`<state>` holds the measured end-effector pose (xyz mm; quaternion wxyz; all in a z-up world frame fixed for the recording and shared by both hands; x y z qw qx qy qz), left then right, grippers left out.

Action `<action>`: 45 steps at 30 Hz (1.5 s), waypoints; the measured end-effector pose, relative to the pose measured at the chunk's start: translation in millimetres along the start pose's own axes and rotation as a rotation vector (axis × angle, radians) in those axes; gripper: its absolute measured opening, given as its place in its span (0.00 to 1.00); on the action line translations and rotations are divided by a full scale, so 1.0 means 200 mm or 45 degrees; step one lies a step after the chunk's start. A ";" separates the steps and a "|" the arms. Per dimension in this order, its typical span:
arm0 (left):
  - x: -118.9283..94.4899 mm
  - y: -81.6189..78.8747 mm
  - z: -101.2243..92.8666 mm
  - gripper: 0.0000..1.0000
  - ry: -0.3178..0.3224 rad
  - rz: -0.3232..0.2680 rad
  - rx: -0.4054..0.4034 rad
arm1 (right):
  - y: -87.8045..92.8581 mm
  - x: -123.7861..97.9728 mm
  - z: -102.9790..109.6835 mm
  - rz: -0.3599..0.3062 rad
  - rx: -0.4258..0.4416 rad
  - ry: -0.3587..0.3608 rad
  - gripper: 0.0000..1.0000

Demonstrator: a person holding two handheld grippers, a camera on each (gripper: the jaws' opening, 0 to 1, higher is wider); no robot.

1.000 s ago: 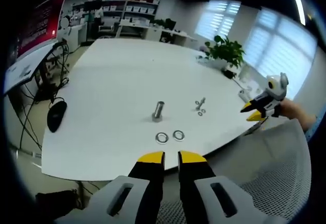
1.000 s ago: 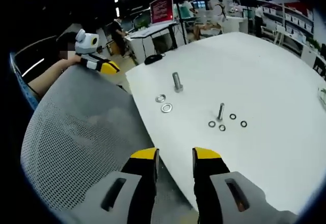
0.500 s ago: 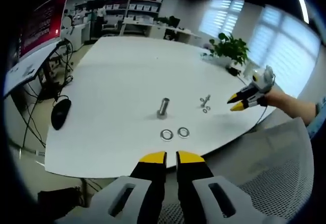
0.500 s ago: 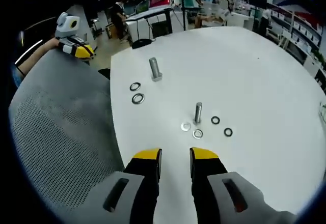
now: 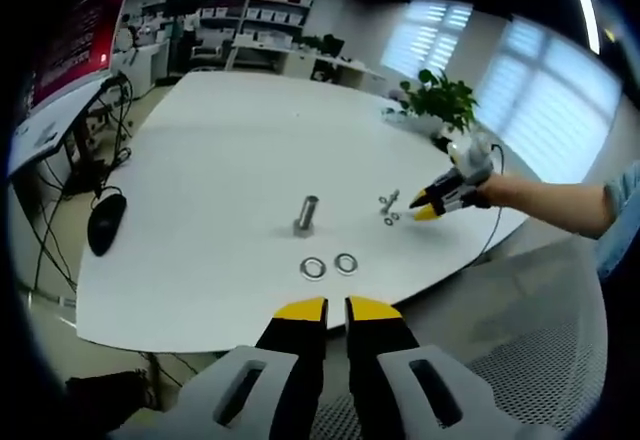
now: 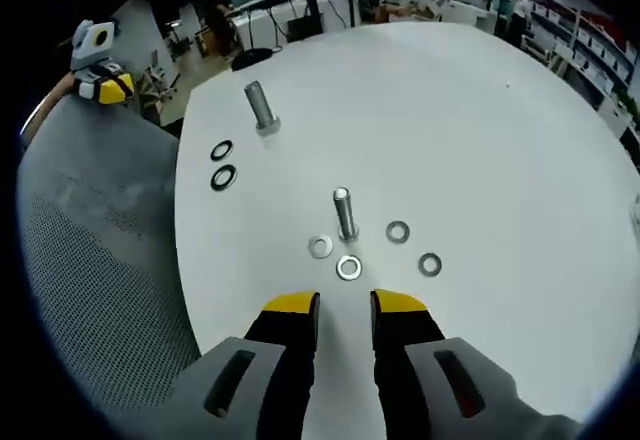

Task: Place the washer onto the threaded stud by aligning its center hole with the stud, sliding it down to the base, and recovering from edge contact or off-axis alignment until the washer reaches the visible bottom stop.

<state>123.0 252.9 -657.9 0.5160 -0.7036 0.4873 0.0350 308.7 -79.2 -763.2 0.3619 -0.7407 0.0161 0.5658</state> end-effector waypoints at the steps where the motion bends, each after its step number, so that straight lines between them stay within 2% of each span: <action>1: 0.00 0.00 0.00 0.05 0.000 -0.001 0.003 | 0.00 0.01 0.00 0.012 -0.003 0.001 0.23; 6: 0.00 0.00 0.00 0.05 0.000 -0.007 -0.001 | -0.02 0.05 0.02 0.022 0.009 -0.032 0.23; 12: 0.00 0.00 0.00 0.05 0.003 -0.006 0.002 | -0.04 0.09 0.03 0.031 -0.044 -0.034 0.23; 25: 0.00 0.00 0.00 0.05 0.004 -0.006 0.000 | -0.04 0.11 0.03 0.030 -0.115 0.015 0.19; 29: 0.00 0.00 0.00 0.05 0.005 0.000 -0.001 | -0.04 0.11 0.03 0.032 -0.087 0.020 0.19; 39: 0.00 0.01 0.00 0.05 0.011 0.015 0.002 | -0.06 0.11 0.03 0.052 -0.168 0.051 0.16; 43: 0.00 0.01 0.00 0.05 0.014 0.021 0.003 | -0.05 0.10 0.03 0.055 -0.161 0.077 0.15; 45: 0.00 0.01 0.00 0.05 0.014 0.022 0.004 | -0.04 0.10 0.03 0.064 -0.136 0.062 0.15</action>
Point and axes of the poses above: the point that each gripper's makers call its tool centre point, and the gripper's own axes: x roughly forward along the fingers, z roughly to its left, y roughly out of its underside, the point moved 7 cm from there along -x, roughly backward along the fingers, and after that the axes turned 13 degrees about y, right-handed, at the moved point
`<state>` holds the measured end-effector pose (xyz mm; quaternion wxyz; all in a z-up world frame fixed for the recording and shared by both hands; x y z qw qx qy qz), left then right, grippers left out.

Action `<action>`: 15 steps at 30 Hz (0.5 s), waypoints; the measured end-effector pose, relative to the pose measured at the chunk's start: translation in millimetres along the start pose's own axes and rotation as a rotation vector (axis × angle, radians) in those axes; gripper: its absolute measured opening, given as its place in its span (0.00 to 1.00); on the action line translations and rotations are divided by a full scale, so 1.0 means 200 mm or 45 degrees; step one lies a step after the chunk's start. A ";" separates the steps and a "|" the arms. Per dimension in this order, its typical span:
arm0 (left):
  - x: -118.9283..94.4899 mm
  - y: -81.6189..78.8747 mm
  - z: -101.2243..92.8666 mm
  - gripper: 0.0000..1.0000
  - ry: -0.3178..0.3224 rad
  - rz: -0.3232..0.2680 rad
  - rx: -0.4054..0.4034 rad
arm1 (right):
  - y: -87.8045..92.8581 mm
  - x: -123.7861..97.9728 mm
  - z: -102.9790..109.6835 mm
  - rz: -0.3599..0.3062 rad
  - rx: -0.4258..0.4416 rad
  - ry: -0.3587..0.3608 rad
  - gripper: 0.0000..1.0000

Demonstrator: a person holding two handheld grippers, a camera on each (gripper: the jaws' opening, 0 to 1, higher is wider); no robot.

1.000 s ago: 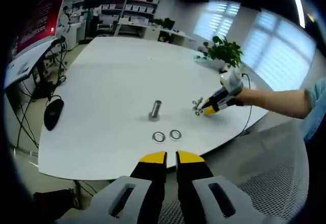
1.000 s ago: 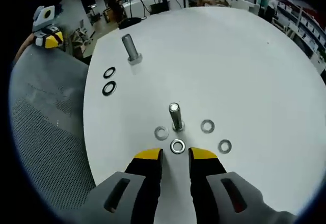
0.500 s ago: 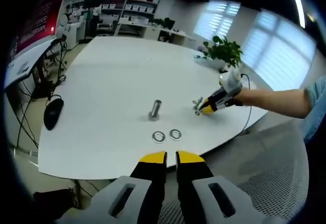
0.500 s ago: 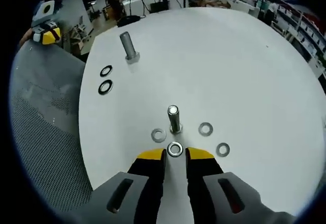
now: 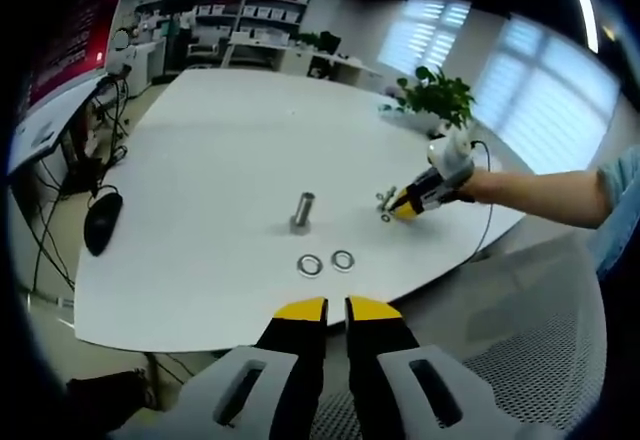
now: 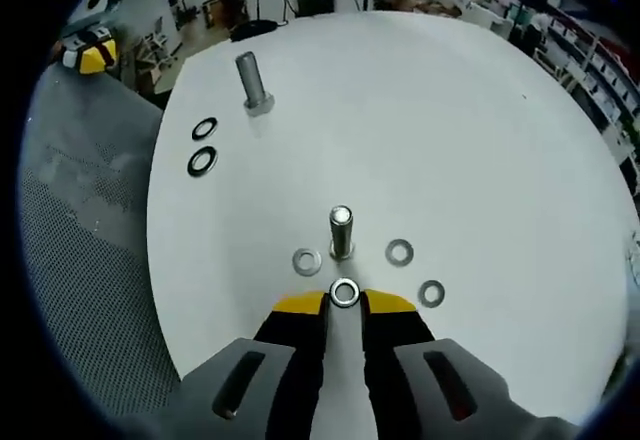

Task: Place the washer onto the threaded stud by aligning its center hole with the stud, sliding it down to the base, and recovering from edge contact or off-axis alignment until the washer reaches the visible bottom stop.

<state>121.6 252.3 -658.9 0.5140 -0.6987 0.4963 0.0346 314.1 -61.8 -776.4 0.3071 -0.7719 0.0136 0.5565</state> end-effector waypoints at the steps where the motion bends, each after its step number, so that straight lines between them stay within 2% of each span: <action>1: 0.00 0.00 0.00 0.05 0.001 0.000 0.000 | 0.00 0.00 0.00 0.000 0.000 0.001 0.15; 11: 0.00 0.00 0.00 0.05 0.009 -0.003 -0.004 | 0.01 -0.07 -0.01 -0.014 0.013 0.004 0.15; 15: 0.00 0.00 0.00 0.05 0.009 -0.002 -0.003 | -0.01 -0.12 -0.03 -0.045 0.037 0.005 0.15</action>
Point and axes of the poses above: the point that each gripper's makers call its tool centre point, and the gripper's own axes: x roughly forward along the fingers, z roughly to its left, y roughly out of its underside, the point moved 7 cm from there along -x, roughly backward along the fingers, and after that the axes turned 13 degrees about y, right-handed, at the moved point
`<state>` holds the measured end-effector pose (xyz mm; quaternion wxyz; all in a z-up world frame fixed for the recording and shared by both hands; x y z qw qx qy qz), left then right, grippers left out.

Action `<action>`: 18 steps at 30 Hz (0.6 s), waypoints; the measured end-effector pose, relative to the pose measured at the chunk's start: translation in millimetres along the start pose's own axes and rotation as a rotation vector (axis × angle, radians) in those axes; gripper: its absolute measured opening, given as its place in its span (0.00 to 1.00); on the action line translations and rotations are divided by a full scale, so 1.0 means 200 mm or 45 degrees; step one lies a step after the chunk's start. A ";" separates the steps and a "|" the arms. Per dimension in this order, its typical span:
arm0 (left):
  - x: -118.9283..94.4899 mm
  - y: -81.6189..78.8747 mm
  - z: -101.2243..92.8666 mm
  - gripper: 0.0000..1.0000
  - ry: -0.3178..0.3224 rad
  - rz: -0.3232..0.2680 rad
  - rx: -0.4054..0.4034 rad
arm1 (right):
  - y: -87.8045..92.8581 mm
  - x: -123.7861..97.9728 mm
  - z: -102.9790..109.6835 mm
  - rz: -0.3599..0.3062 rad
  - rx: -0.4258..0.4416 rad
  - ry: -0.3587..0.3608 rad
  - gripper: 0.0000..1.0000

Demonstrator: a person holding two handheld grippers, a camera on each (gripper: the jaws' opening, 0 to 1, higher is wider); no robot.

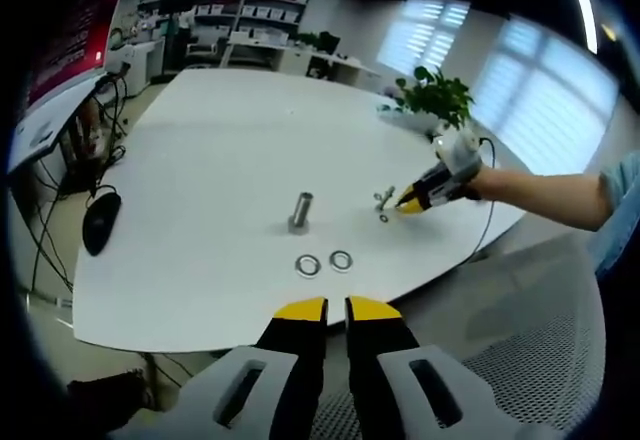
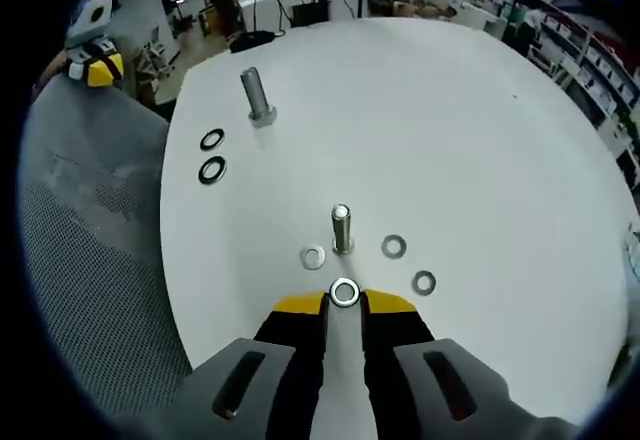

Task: Place the washer onto the threaded stud by aligning its center hole with the stud, sliding it down to the base, and recovering from edge contact or off-axis alignment until the washer reaches the visible bottom stop.

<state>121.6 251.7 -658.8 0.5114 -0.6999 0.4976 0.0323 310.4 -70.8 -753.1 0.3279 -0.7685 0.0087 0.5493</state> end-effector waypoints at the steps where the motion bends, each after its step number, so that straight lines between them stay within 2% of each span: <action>1: 0.00 0.00 0.00 0.05 0.001 -0.001 0.000 | 0.00 0.00 0.00 -0.003 0.002 0.000 0.15; 8: 0.00 0.00 0.00 0.05 0.003 -0.004 -0.001 | -0.05 -0.07 -0.01 -0.050 0.025 0.001 0.15; 18: 0.00 0.00 0.00 0.05 0.003 -0.009 -0.002 | -0.08 -0.09 -0.01 -0.070 0.024 -0.007 0.15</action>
Point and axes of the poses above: the point that each gripper's makers call its tool centre point, and the gripper's own axes: x roughly forward along the fingers, z roughly to its left, y roughly out of its underside, the point moved 7 cm from there along -x, roughly backward along the fingers, and after that the axes turned 13 degrees about y, right-handed, at the moved point
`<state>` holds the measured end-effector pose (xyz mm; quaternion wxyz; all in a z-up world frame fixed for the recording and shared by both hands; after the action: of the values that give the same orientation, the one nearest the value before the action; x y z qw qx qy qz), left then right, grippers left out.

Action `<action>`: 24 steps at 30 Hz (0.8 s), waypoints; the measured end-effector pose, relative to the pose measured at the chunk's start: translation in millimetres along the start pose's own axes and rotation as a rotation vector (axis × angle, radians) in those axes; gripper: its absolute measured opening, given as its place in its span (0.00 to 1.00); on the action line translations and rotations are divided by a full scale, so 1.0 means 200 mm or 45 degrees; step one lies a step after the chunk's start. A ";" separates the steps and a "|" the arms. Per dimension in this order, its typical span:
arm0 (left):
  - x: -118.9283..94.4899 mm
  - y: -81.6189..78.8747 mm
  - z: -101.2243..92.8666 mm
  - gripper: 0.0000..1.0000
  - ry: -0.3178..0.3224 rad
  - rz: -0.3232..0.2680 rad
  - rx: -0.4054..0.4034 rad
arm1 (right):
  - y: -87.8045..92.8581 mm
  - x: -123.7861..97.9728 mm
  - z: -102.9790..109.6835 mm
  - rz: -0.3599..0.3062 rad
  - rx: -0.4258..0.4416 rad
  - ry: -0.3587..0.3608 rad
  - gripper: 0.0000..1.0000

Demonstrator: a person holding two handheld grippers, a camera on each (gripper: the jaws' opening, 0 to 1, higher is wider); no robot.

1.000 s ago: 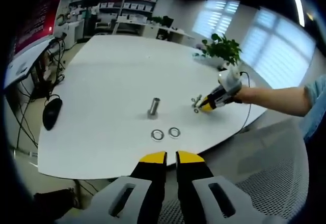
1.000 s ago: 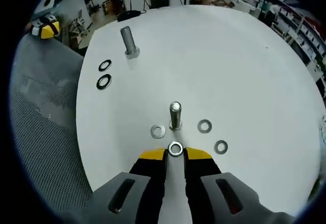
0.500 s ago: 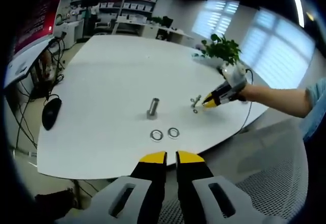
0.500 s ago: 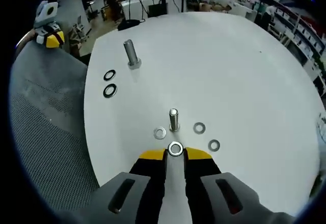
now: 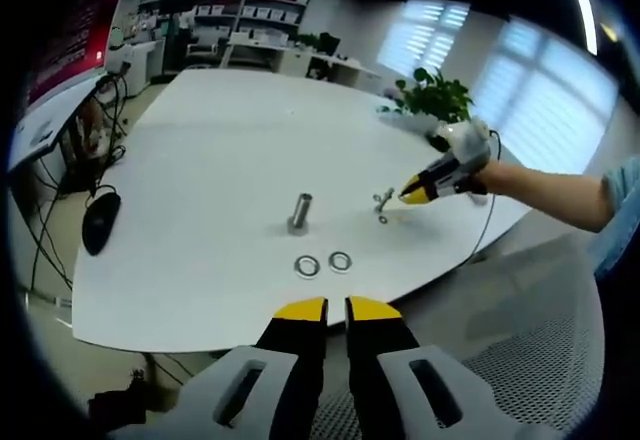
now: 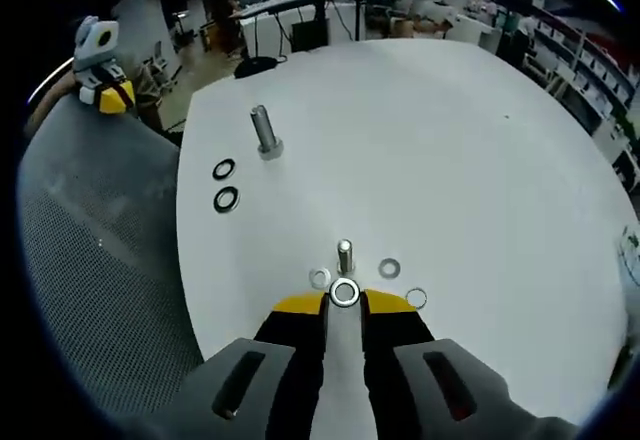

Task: Place the washer onto the threaded stud by aligning its center hole with the stud, sliding it down to the base, and recovering from edge contact or off-axis alignment until the washer reaches the visible bottom stop.

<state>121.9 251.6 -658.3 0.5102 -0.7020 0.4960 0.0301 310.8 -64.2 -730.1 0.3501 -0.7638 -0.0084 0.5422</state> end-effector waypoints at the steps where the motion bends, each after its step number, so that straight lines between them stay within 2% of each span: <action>1: 0.00 0.00 0.00 0.05 0.000 -0.001 0.000 | 0.00 0.00 0.00 0.000 -0.002 0.001 0.15; 17: 0.00 0.00 0.00 0.05 0.005 -0.007 0.002 | 0.03 0.01 0.01 0.031 -0.003 -0.003 0.15; 22: -0.01 -0.01 0.00 0.05 0.005 -0.035 0.004 | 0.08 0.03 0.06 0.078 -0.011 -0.013 0.15; 24: -0.01 -0.02 0.00 0.05 0.005 -0.055 0.004 | 0.10 0.04 0.09 0.117 -0.048 -0.020 0.15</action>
<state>123.6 252.4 -654.1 0.5109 -0.7119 0.4815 0.0170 292.2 -67.9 -750.8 0.3102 -0.7656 0.0139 0.5634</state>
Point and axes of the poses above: the point that each gripper's makers call its tool centre point, and the gripper's own axes: x roughly forward along the fingers, z roughly to its left, y roughly out of its underside, the point moved 7 cm from there along -x, roughly backward along the fingers, and after that the axes turned 13 degrees about y, right-handed, at the moved point
